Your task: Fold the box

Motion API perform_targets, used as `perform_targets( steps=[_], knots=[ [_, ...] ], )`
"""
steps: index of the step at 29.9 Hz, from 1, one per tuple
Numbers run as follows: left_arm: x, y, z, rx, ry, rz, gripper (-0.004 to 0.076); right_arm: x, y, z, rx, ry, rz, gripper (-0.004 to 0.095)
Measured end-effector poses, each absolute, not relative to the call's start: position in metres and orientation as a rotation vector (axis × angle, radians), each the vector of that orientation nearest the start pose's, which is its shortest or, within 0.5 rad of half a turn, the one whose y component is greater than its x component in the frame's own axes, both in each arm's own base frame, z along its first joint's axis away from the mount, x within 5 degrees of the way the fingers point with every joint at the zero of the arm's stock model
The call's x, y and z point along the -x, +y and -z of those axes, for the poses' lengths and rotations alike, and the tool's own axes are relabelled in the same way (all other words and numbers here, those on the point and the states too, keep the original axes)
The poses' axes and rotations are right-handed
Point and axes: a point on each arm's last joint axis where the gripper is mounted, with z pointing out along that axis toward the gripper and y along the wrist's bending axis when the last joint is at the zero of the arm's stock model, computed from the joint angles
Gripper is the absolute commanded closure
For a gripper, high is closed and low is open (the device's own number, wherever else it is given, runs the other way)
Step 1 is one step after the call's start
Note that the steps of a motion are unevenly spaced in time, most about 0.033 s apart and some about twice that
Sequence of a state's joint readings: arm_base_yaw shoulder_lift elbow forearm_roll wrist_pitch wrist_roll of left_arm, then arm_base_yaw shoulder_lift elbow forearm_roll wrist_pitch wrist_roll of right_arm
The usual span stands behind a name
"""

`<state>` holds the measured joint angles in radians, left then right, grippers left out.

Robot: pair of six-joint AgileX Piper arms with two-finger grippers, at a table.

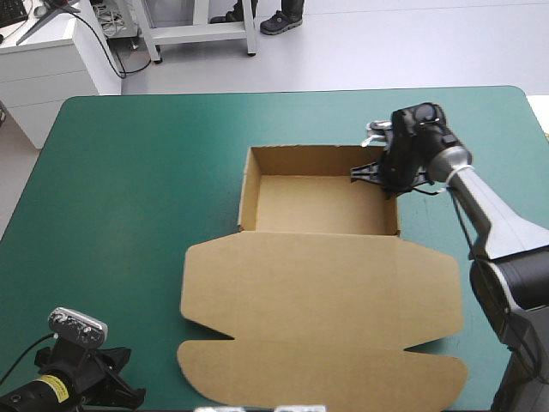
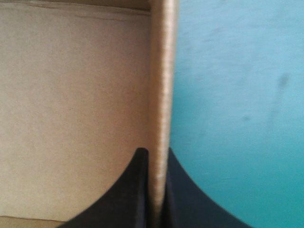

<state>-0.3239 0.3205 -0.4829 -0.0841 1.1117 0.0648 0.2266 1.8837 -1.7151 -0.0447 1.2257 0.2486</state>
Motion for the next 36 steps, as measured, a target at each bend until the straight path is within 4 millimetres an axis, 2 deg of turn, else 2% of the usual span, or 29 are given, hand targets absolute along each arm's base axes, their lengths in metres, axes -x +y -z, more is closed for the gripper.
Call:
perform_targets(
  steps=[2, 5, 10, 13, 16, 19, 23, 25, 31, 33, 36],
  knots=[
    [-0.036, -0.019, -0.263, -0.46, 2.397, 0.225, 0.0732, -0.391, 0.054, -0.302, -0.079, 2.851, 0.016, 0.0925],
    [-0.036, -0.019, -0.263, -0.46, 2.397, 0.225, 0.0732, -0.39, -0.006, -0.312, -0.23, 2.82, 0.077, 0.0925],
    [-0.036, -0.019, -0.263, -0.457, 2.398, 0.226, 0.0732, -0.375, -0.102, -0.315, -0.512, 2.784, 0.157, 0.0925],
    [-0.036, -0.019, -0.263, -0.457, 2.398, 0.226, 0.0732, -0.36, -0.147, -0.315, -0.676, 2.758, 0.19, 0.0925],
    [-0.036, -0.019, -0.263, -0.456, 2.398, 0.226, 0.0732, -0.343, -0.182, -0.315, -0.81, 2.727, 0.212, 0.0925],
    [-0.037, -0.019, -0.263, -0.456, 2.397, 0.226, 0.0732, -0.332, -0.202, -0.315, -0.882, 2.711, 0.229, 0.0925],
    [-0.037, -0.02, -0.263, -0.455, 2.395, 0.227, 0.0732, -0.328, -0.208, -0.315, -0.896, 2.711, 0.234, 0.0898],
    [-0.037, -0.02, -0.263, -0.455, 2.395, 0.227, 0.0732, -0.328, -0.208, -0.315, -0.898, 2.709, 0.222, 0.0844],
    [-0.037, -0.02, -0.263, -0.455, 2.395, 0.227, 0.0732, -0.329, -0.206, -0.312, -0.902, 2.714, 0.192, 0.0573],
    [-0.037, -0.02, -0.263, -0.455, 2.394, 0.227, 0.0732, -0.328, -0.205, -0.31, -0.892, 2.725, 0.19, 0.0533],
    [-0.037, -0.02, -0.263, -0.455, 2.395, 0.227, 0.0732, -0.327, -0.205, -0.307, -0.879, 2.743, 0.191, 0.0532]
  ],
)
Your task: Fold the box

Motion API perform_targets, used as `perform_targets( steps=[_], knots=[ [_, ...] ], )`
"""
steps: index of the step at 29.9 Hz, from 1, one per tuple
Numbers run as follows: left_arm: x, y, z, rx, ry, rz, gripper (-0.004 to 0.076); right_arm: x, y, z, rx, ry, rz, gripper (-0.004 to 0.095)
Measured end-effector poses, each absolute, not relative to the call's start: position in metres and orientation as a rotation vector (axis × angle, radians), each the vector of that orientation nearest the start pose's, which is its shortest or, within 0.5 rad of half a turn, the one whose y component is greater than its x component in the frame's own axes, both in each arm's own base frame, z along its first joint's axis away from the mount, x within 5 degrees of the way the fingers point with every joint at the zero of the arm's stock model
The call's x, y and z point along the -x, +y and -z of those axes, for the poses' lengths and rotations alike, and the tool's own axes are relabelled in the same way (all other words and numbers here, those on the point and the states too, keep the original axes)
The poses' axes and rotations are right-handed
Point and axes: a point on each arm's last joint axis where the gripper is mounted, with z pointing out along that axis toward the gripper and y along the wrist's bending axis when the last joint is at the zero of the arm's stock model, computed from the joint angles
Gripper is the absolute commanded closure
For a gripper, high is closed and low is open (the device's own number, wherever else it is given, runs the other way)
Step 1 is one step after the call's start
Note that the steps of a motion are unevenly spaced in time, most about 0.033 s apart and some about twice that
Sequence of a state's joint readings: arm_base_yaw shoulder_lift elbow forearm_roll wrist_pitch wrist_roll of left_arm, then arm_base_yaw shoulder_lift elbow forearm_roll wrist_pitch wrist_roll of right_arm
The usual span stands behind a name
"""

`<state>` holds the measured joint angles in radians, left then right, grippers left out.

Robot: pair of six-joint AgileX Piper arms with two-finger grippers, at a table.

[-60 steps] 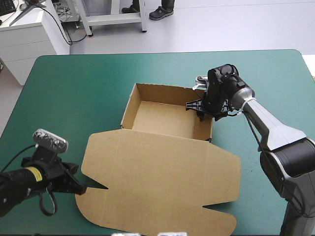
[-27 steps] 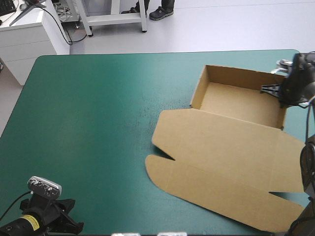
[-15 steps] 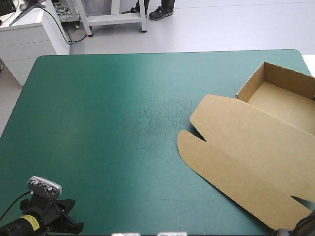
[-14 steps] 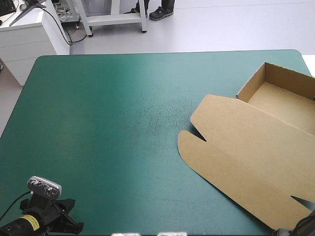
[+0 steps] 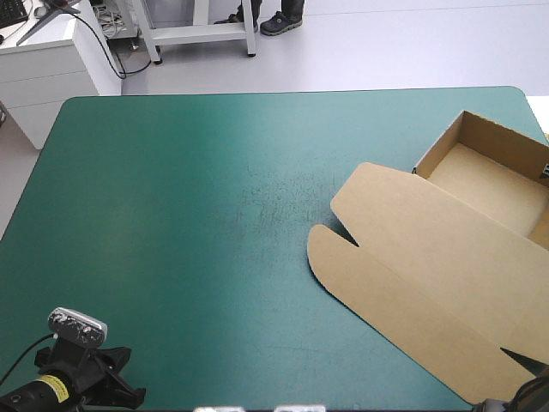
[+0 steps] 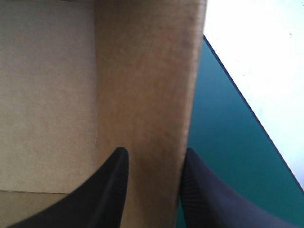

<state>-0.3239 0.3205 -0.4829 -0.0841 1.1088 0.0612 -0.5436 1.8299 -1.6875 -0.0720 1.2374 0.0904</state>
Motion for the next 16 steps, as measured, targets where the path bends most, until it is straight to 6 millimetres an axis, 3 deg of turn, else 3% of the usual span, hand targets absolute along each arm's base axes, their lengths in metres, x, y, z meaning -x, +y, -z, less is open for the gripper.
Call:
perform_targets(
  steps=[4, 9, 12, 16],
  knots=[
    [-0.037, -0.02, -0.263, -0.455, 2.395, 0.227, 0.0732, -0.327, -0.205, -0.307, -0.861, 2.751, 0.192, 0.0534],
    [-0.037, -0.02, -0.263, -0.454, 2.396, 0.227, 0.0732, -0.319, -0.2, -0.322, -0.847, 2.716, 0.202, 0.0534],
    [-0.037, -0.02, -0.263, -0.454, 2.396, 0.227, 0.0732, -0.311, -0.194, -0.34, -0.815, 2.674, 0.203, 0.0535],
    [-0.037, -0.02, -0.263, -0.452, 2.395, 0.228, 0.0732, -0.294, -0.171, -0.377, -0.791, 2.552, 0.069, 0.0549]
  ],
)
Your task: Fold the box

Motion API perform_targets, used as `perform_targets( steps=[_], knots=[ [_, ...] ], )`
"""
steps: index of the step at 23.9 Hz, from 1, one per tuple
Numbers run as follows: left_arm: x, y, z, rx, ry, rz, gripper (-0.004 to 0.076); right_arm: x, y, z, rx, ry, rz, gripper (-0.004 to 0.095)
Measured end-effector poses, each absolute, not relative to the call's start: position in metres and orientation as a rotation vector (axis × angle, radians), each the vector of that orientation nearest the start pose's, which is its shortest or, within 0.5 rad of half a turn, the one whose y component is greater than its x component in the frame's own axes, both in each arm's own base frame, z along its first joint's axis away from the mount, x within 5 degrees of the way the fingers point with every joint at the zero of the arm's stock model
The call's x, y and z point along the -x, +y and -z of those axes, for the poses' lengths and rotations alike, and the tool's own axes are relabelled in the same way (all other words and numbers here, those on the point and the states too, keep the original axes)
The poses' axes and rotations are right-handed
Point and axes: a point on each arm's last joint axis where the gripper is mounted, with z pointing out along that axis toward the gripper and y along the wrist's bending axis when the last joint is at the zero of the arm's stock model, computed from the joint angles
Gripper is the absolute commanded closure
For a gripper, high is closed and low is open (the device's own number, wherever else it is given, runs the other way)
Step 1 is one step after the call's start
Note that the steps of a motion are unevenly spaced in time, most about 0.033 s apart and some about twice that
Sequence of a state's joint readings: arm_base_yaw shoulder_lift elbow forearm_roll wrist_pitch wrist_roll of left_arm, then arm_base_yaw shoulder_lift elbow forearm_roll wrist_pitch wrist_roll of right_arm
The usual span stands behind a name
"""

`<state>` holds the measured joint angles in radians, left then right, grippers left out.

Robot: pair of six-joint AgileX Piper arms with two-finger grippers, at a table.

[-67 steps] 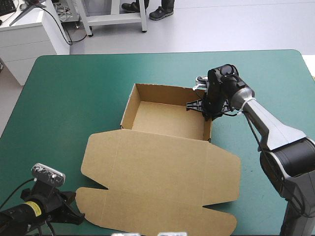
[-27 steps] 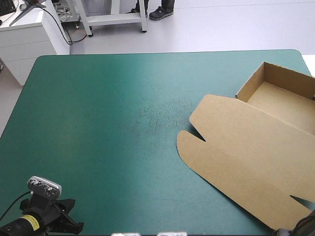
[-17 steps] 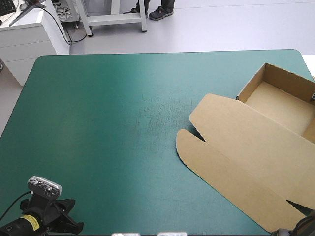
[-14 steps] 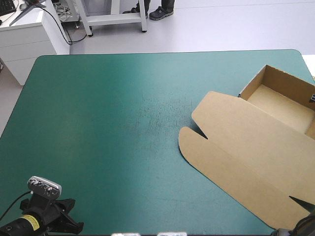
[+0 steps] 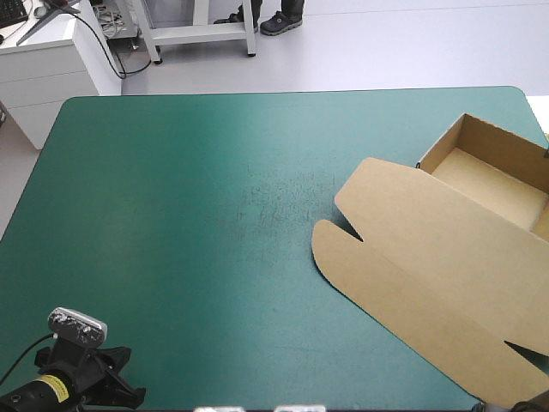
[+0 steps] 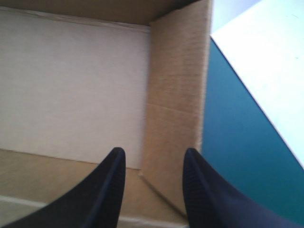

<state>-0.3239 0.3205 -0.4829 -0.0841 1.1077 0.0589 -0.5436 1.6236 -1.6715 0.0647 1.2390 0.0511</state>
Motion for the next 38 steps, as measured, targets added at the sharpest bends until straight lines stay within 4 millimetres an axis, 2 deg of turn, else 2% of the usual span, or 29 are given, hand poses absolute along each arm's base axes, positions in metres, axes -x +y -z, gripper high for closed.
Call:
perform_targets(
  steps=[4, 7, 8, 9, 10, 11, 12, 13, 14, 15, 16, 17, 21, 24, 25, 30, 38],
  knots=[
    [-0.037, -0.02, -0.263, -0.452, 2.395, 0.228, 0.0732, -0.271, -0.135, -0.406, -0.657, 2.474, -0.091, 0.0586],
    [-0.037, -0.02, -0.263, -0.452, 2.395, 0.228, 0.0732, -0.249, -0.102, -0.423, -0.526, 2.445, -0.112, 0.0623],
    [-0.037, -0.02, -0.263, -0.452, 2.395, 0.228, 0.0732, -0.24, -0.089, -0.427, -0.465, 2.44, -0.112, 0.0649],
    [-0.037, -0.02, -0.263, -0.452, 2.395, 0.228, 0.0732, -0.23, -0.076, -0.431, -0.407, 2.433, -0.111, 0.0734],
    [-0.037, -0.02, -0.263, -0.452, 2.395, 0.228, 0.0732, -0.208, -0.054, -0.438, -0.307, 2.412, -0.099, 0.0787],
    [-0.037, -0.02, -0.263, -0.452, 2.395, 0.228, 0.0732, -0.196, -0.043, -0.439, -0.253, 2.406, -0.091, 0.0883],
    [-0.037, -0.02, -0.263, -0.452, 2.395, 0.228, 0.0732, -0.174, -0.026, -0.437, -0.169, 2.397, -0.082, 0.093],
    [-0.037, -0.02, -0.263, -0.452, 2.395, 0.228, 0.0732, -0.162, -0.018, -0.435, -0.128, 2.388, -0.084, 0.0922],
    [-0.037, -0.02, -0.263, -0.452, 2.395, 0.228, 0.0732, -0.141, -0.007, -0.43, -0.062, 2.374, -0.094, 0.0922],
    [-0.037, -0.02, -0.263, -0.452, 2.395, 0.228, 0.0732, -0.13, -0.003, -0.426, -0.039, 2.366, -0.101, 0.0922],
    [-0.037, -0.02, -0.263, -0.452, 2.395, 0.228, 0.0732, -0.11, 0.002, -0.418, -0.012, 2.35, -0.107, 0.0922],
    [-0.037, -0.02, -0.263, -0.452, 2.395, 0.228, 0.0732, -0.102, 0.003, -0.413, -0.005, 2.347, -0.109, 0.0922],
    [-0.037, -0.02, -0.263, -0.452, 2.395, 0.228, 0.0732, -0.058, 0.013, -0.366, 0.054, 2.343, -0.157, 0.0922],
    [-0.037, -0.02, -0.263, -0.452, 2.395, 0.228, 0.0732, -0.039, 0.015, -0.342, 0.105, 2.318, -0.147, 0.0921],
    [-0.037, -0.02, -0.263, -0.452, 2.395, 0.228, 0.0732, -0.033, 0.016, -0.331, 0.124, 2.315, -0.141, 0.0922],
    [-0.037, -0.02, -0.263, -0.452, 2.395, 0.228, 0.0732, -0.025, 0.02, -0.301, 0.165, 2.302, -0.161, 0.0922],
    [-0.037, -0.02, -0.263, -0.452, 2.395, 0.231, 0.0732, -0.022, 0.024, -0.274, 0.283, 2.293, -0.216, 0.0922]
  ],
)
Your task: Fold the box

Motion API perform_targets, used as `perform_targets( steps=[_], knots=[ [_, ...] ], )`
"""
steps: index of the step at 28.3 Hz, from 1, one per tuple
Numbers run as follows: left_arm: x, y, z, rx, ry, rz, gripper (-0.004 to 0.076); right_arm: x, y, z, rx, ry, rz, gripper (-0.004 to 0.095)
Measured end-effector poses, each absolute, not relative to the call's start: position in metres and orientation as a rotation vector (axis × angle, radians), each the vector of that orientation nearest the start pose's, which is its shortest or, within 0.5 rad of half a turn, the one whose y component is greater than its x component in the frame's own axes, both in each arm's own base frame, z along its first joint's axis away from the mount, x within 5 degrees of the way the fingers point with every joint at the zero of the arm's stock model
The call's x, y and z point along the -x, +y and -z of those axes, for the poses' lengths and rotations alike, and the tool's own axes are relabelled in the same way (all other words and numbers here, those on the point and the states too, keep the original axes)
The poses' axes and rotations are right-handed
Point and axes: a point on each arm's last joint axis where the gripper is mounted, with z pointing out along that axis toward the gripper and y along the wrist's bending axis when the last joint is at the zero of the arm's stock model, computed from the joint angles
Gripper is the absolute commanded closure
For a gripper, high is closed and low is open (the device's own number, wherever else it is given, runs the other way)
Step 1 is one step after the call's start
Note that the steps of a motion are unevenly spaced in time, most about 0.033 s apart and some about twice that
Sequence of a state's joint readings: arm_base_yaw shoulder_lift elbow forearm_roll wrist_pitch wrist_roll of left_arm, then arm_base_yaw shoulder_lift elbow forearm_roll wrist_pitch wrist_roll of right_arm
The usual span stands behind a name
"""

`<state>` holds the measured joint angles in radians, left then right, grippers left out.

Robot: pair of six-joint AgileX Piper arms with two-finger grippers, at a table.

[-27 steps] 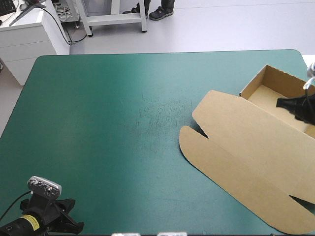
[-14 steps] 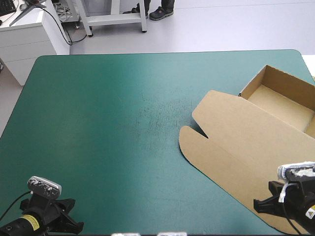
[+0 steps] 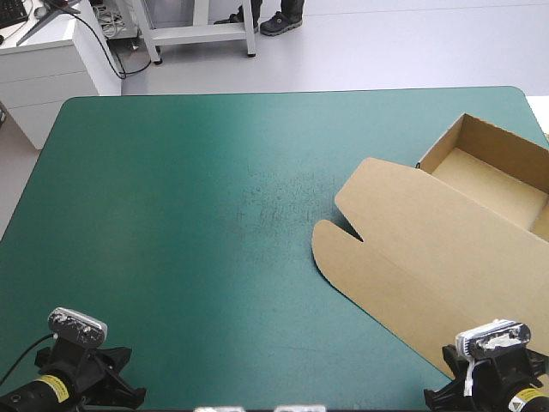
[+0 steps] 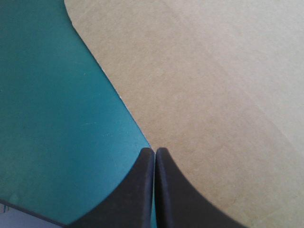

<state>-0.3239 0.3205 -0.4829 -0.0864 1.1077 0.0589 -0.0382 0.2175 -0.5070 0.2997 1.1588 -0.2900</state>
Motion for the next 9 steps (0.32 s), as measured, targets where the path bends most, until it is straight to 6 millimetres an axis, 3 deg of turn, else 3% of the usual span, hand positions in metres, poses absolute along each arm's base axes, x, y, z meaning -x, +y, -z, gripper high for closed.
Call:
perform_targets(
  steps=[9],
  knots=[
    [-0.0366, -0.0198, -0.2632, -0.452, 2.396, 0.232, 0.0732, -0.0218, 0.0252, -0.2727, 0.365, 2.269, -0.24, 0.0921]
  ],
)
